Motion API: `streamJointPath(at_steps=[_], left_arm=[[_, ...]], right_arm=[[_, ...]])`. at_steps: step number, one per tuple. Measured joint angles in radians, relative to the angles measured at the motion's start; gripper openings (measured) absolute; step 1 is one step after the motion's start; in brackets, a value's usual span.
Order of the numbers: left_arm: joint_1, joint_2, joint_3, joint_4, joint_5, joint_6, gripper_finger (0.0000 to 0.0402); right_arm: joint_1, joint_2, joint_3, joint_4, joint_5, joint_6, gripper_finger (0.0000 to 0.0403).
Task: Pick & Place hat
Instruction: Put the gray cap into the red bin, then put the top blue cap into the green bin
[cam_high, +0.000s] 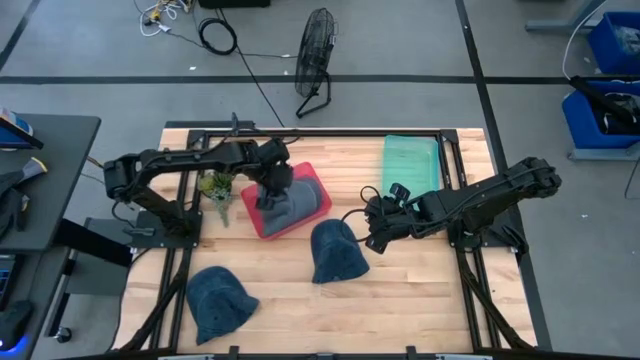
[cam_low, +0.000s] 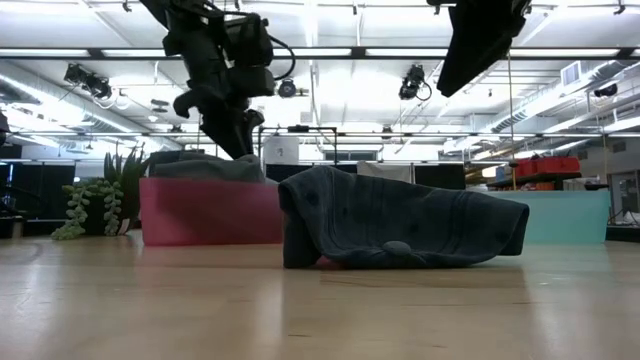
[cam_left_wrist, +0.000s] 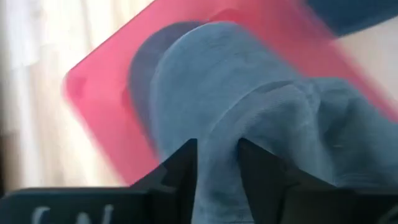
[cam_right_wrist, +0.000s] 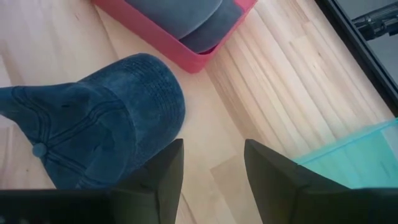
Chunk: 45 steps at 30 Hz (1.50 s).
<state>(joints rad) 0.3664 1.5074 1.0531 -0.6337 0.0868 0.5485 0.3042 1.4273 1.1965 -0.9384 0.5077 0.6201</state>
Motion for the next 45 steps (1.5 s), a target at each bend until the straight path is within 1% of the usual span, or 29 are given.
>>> streamJointPath(at_steps=[2, 5, 7, 9, 12, 14, 17, 21, 27, 29, 31, 32, 36, 40, 42, 45], left_arm=[[-0.002, -0.004, 0.000, 0.000, -0.025, -0.015, 0.0139], [-0.019, -0.041, 0.009, 0.002, 0.020, -0.012, 0.0152], [-0.040, -0.077, 0.022, -0.001, 0.022, -0.008, 0.0155], [-0.055, -0.117, 0.041, -0.019, 0.001, -0.010, 0.0155], [-0.069, -0.194, 0.063, -0.022, -0.016, -0.044, 0.0156], [-0.078, -0.247, 0.067, -0.019, -0.018, -0.077, 0.0156], [-0.096, -0.314, 0.067, -0.023, -0.016, -0.140, 0.0156], [-0.103, -0.387, 0.067, -0.027, -0.017, -0.219, 0.0153], [-0.102, -0.436, 0.067, -0.042, -0.017, -0.251, 0.0144], [-0.102, -0.441, 0.067, -0.053, -0.016, -0.250, 0.0143], [-0.102, -0.440, 0.067, -0.054, -0.017, -0.251, 0.0143], [-0.102, -0.439, 0.067, -0.054, -0.017, -0.250, 0.0142], [-0.101, -0.436, 0.067, -0.053, -0.017, -0.250, 0.0142], [-0.101, -0.434, 0.066, -0.054, -0.016, -0.250, 0.0142], [-0.101, -0.434, 0.066, -0.057, -0.017, -0.250, 0.0142], [-0.101, -0.434, 0.066, -0.057, -0.017, -0.250, 0.0142]], right_arm=[[0.000, 0.000, 0.000, 0.001, -0.001, 0.000, 0.0173], [0.000, 0.000, 0.000, 0.006, -0.008, 0.000, 0.0173], [0.000, 0.000, 0.000, 0.015, -0.031, 0.000, 0.0173], [0.001, 0.001, 0.000, 0.032, -0.049, 0.000, 0.0173], [0.008, 0.015, 0.000, 0.074, -0.055, -0.001, 0.0173], [0.010, 0.035, 0.000, 0.107, -0.086, -0.011, 0.0173], [0.012, 0.090, 0.000, 0.142, -0.152, -0.052, 0.0173], [0.009, 0.191, 0.000, 0.153, -0.153, -0.060, 0.0173], [-0.010, 0.349, 0.000, 0.231, -0.168, -0.080, 0.0173], [-0.015, 0.372, 0.000, 0.264, -0.215, -0.089, 0.0173], [-0.019, 0.378, 0.000, 0.300, -0.265, -0.096, 0.0173], [-0.019, 0.378, 0.000, 0.305, -0.269, -0.100, 0.0173], [-0.022, 0.338, -0.001, 0.280, -0.209, -0.131, 0.0173], [-0.023, 0.267, -0.001, 0.286, -0.220, -0.153, 0.0173], [-0.021, 0.242, -0.001, 0.333, -0.248, -0.184, 0.0173], [-0.022, 0.244, -0.010, 0.435, -0.332, -0.254, 0.0173]])
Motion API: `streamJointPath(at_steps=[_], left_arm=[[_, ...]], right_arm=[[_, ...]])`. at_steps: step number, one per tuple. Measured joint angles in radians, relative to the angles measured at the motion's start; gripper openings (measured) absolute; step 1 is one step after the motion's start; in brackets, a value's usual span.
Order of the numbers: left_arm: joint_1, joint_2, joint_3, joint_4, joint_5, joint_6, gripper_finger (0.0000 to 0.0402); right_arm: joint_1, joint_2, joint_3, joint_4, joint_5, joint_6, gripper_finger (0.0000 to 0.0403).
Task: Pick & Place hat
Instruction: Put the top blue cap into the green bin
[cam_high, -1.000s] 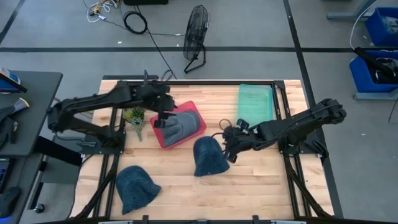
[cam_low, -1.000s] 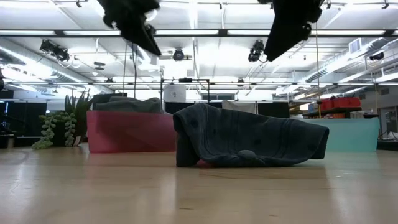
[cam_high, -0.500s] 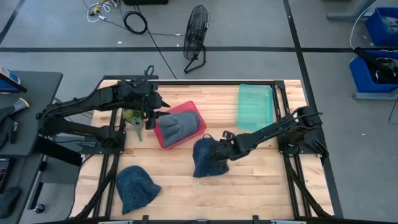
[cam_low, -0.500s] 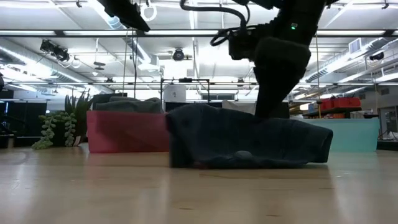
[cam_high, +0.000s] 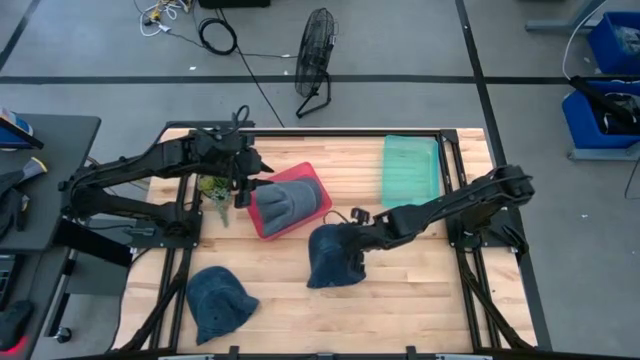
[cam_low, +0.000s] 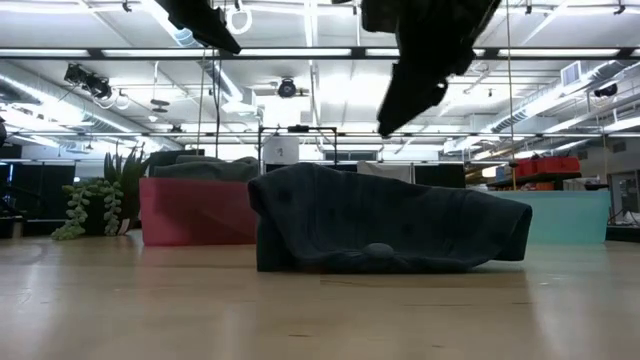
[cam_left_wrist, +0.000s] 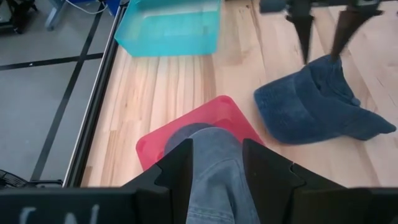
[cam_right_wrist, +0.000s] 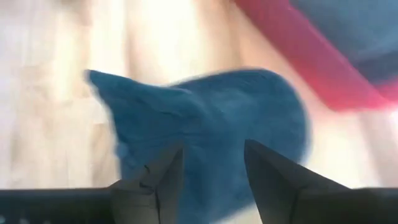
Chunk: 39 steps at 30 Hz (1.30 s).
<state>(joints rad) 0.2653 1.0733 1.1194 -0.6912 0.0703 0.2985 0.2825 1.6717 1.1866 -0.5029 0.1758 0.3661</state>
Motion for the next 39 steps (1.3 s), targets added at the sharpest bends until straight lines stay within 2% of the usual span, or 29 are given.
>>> streamJointPath(at_steps=[3, 7, 12, 15, 18, 19, 21, 25, 30, 35, 39], left_arm=[[0.000, 0.000, 0.000, 0.000, 0.000, 0.000, 0.0142], [0.000, 0.000, 0.000, -0.005, 0.000, 0.001, 0.0142], [0.000, 0.000, 0.000, -0.004, 0.000, 0.001, 0.0142], [0.000, 0.000, 0.000, -0.009, 0.000, 0.000, 0.0142], [0.000, 0.000, 0.000, -0.018, 0.000, 0.000, 0.0142], [0.000, 0.000, 0.000, -0.018, 0.000, 0.000, 0.0142], [0.000, 0.000, 0.000, -0.017, 0.000, 0.000, 0.0142], [0.000, 0.000, 0.000, -0.023, 0.000, 0.000, 0.0142], [0.000, 0.000, 0.000, -0.024, 0.000, 0.000, 0.0142], [0.000, 0.000, 0.000, -0.026, 0.000, 0.000, 0.0142], [0.000, 0.000, 0.000, -0.026, 0.000, 0.000, 0.0142]], right_arm=[[-0.001, 0.034, -0.036, 0.072, -0.044, -0.019, 0.0173], [-0.002, 0.077, -0.080, 0.076, -0.038, -0.009, 0.0173], [-0.004, 0.112, -0.108, 0.074, 0.129, 0.011, 0.0161], [-0.018, 0.103, -0.107, 0.079, 0.092, -0.011, 0.0113], [-0.035, 0.070, -0.101, 0.066, 0.034, -0.009, 0.0032], [-0.042, 0.056, -0.093, 0.034, 0.014, -0.004, 0.0017], [-0.054, 0.022, -0.061, -0.056, 0.011, 0.038, 0.0015], [-0.075, -0.072, 0.052, -0.363, 0.102, 0.179, 0.0010], [-0.091, -0.206, 0.155, -0.763, 0.384, 0.396, 0.0007], [-0.152, -0.344, 0.106, -1.024, 0.538, 0.649, 0.0005], [-0.237, -0.441, -0.021, -1.044, 0.569, 0.697, 0.0005]])
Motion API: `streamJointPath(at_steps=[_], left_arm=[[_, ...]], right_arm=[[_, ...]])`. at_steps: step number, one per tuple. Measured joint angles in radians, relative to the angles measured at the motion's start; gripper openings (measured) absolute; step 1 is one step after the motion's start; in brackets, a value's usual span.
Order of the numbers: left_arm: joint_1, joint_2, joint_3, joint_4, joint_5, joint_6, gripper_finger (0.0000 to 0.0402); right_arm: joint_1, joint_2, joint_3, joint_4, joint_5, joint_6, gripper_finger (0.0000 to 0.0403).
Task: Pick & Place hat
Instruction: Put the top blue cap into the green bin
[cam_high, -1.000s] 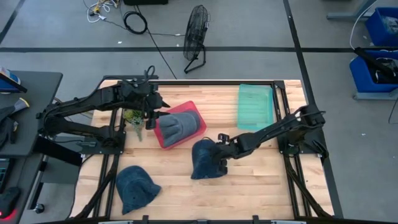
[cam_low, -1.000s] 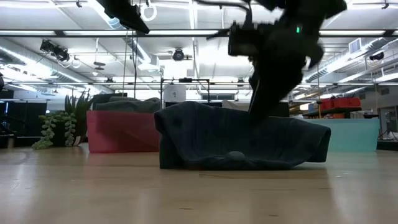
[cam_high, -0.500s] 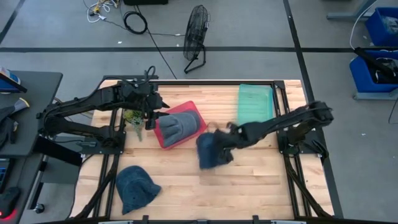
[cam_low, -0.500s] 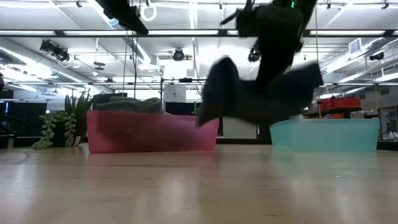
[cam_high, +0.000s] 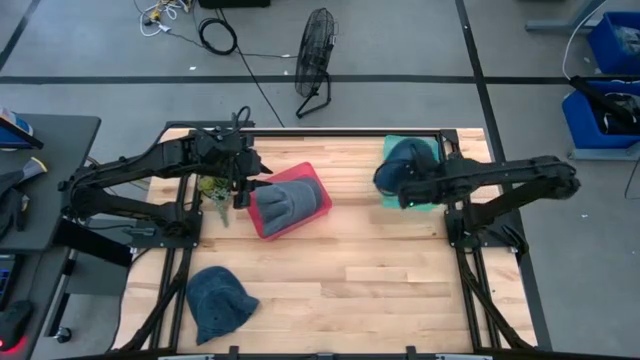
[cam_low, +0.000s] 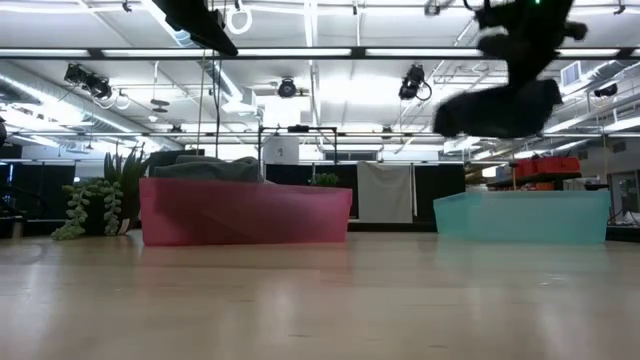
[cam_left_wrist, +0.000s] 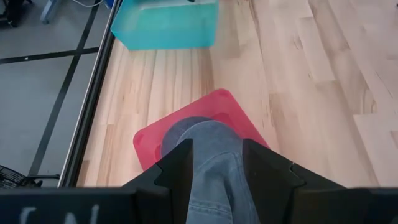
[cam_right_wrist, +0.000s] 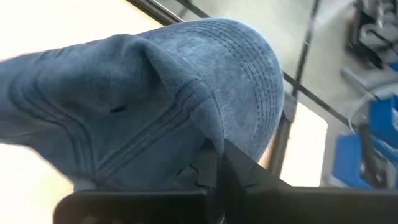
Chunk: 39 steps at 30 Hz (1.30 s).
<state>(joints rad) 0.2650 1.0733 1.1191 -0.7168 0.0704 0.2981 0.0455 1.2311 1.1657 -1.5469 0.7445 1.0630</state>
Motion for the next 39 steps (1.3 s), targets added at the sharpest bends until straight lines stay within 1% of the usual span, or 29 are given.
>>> streamJointPath(at_steps=[2, 4, 6, 9, 12, 14, 18, 23, 28, 33, 36, 39], left_arm=[[0.000, 0.000, 0.000, 0.000, 0.000, 0.000, 0.0142], [0.000, 0.000, 0.000, 0.000, 0.000, 0.000, 0.0142], [0.000, 0.000, 0.000, 0.000, 0.000, 0.000, 0.0142], [0.000, 0.000, 0.000, 0.001, 0.000, 0.000, 0.0142], [0.000, 0.000, 0.000, 0.001, 0.000, 0.000, 0.0142], [0.000, 0.000, 0.000, 0.001, 0.000, 0.000, 0.0142], [0.000, 0.000, 0.000, 0.001, 0.000, 0.000, 0.0142], [0.000, 0.000, 0.000, 0.001, 0.000, 0.000, 0.0142], [0.000, 0.000, 0.000, 0.001, 0.000, 0.000, 0.0142], [0.000, 0.000, 0.000, 0.001, 0.000, 0.000, 0.0142], [0.000, 0.000, 0.000, 0.001, 0.000, -0.001, 0.0142], [0.000, 0.000, 0.000, 0.001, 0.000, -0.001, 0.0142]], right_arm=[[-0.053, -0.034, -0.072, 0.040, 0.008, -0.030, 0.0004], [-0.104, -0.058, -0.145, 0.105, 0.011, -0.103, 0.0004], [-0.152, -0.071, -0.220, 0.201, 0.010, -0.220, 0.0004], [-0.225, -0.082, -0.312, 0.371, 0.011, -0.442, 0.0004], [-0.315, -0.067, -0.325, 0.458, -0.102, -0.561, 0.0004], [-0.357, -0.052, -0.325, 0.465, -0.124, -0.583, 0.0004], [-0.427, -0.041, -0.325, 0.456, -0.124, -0.581, 0.0004], [-0.474, -0.041, -0.324, 0.448, -0.119, -0.575, 0.0004], [-0.508, -0.041, -0.301, 0.350, -0.187, -0.548, 0.0004], [-0.532, -0.041, -0.297, 0.278, -0.215, -0.607, 0.0004], [-0.539, -0.041, -0.297, 0.317, -0.214, -0.626, 0.0005], [-0.543, -0.041, -0.297, 0.416, -0.214, -0.667, 0.0005]])
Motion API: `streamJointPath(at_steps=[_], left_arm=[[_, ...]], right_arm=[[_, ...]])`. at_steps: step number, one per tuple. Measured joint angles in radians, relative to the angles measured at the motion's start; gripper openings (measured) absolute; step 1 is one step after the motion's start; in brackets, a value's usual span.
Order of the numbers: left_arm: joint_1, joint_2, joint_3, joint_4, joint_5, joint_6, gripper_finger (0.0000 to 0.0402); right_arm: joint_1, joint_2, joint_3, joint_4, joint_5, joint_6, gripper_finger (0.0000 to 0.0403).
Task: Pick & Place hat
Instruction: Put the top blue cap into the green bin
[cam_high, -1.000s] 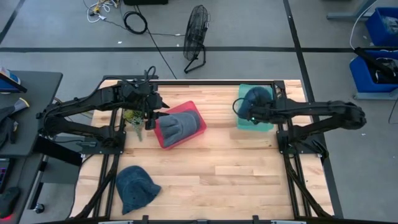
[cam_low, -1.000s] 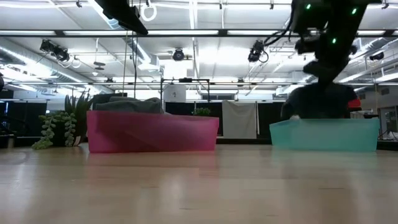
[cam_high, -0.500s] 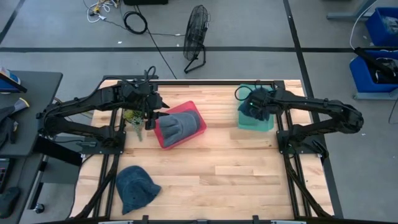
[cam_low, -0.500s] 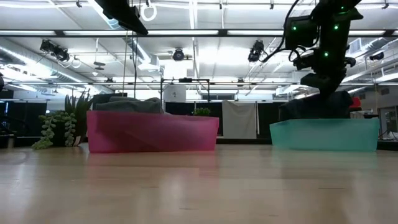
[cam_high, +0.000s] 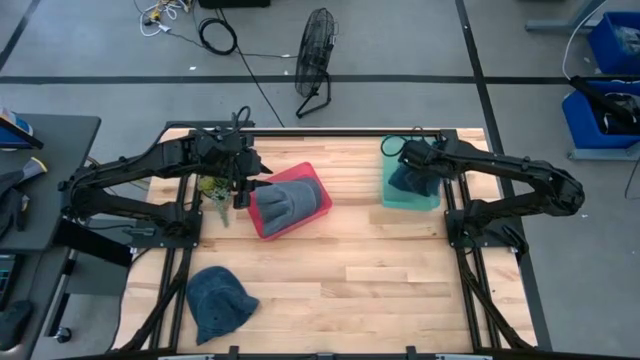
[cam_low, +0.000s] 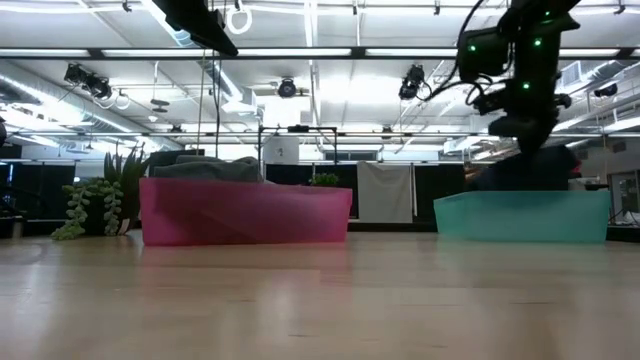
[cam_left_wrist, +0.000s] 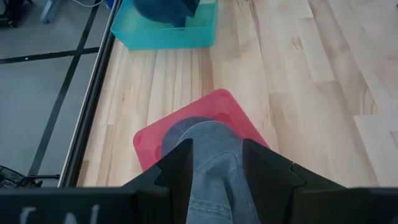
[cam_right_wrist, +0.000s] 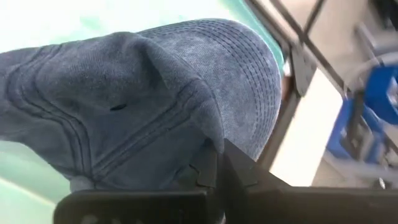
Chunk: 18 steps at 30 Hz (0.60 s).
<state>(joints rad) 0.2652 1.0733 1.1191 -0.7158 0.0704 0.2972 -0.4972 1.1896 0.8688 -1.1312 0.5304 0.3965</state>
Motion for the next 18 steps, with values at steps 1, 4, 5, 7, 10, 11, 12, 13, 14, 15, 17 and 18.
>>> streamJointPath(at_steps=[1, 4, 5, 7, 10, 11, 12, 13, 14, 15, 17, 18], left_arm=[[0.000, 0.000, 0.000, 0.000, 0.000, -0.002, 0.0142], [0.000, 0.000, 0.000, 0.000, 0.000, -0.030, 0.0142], [0.000, 0.000, 0.000, 0.000, 0.000, -0.042, 0.0142], [0.000, 0.000, 0.000, -0.001, 0.001, -0.059, 0.0142], [-0.001, 0.000, 0.000, -0.015, 0.001, -0.076, 0.0142], [0.000, 0.000, 0.000, -0.018, 0.000, -0.077, 0.0142], [0.000, 0.000, 0.000, -0.018, 0.000, -0.077, 0.0142], [0.000, 0.000, 0.000, -0.018, 0.001, -0.077, 0.0142], [-0.001, 0.000, 0.000, -0.018, 0.000, -0.077, 0.0142], [-0.001, 0.000, 0.000, -0.018, 0.000, -0.077, 0.0142], [0.000, 0.000, 0.000, -0.018, 0.001, -0.077, 0.0142], [-0.001, 0.000, 0.000, -0.018, 0.001, -0.077, 0.0142]], right_arm=[[0.000, 0.000, 0.000, 0.036, 0.000, -0.026, 0.0005], [-0.001, 0.000, 0.000, 0.133, -0.026, -0.110, 0.0005], [-0.001, 0.000, 0.000, 0.156, -0.047, -0.138, 0.0005], [-0.001, 0.000, 0.000, 0.193, -0.080, -0.171, 0.0005], [-0.001, 0.000, 0.000, 0.253, -0.079, -0.202, 0.0005], [-0.001, 0.000, 0.000, 0.274, -0.078, -0.219, 0.0005], [-0.002, 0.000, 0.000, 0.293, -0.078, -0.234, 0.0007], [-0.004, 0.000, 0.000, 0.311, -0.078, -0.244, 0.0009], [-0.006, 0.000, 0.000, 0.324, -0.079, -0.249, 0.0013], [-0.010, 0.000, 0.000, 0.329, -0.082, -0.249, 0.0019], [-0.021, 0.000, 0.000, 0.319, -0.108, -0.247, 0.0036], [-0.027, 0.000, 0.000, 0.312, -0.113, -0.238, 0.0046]])
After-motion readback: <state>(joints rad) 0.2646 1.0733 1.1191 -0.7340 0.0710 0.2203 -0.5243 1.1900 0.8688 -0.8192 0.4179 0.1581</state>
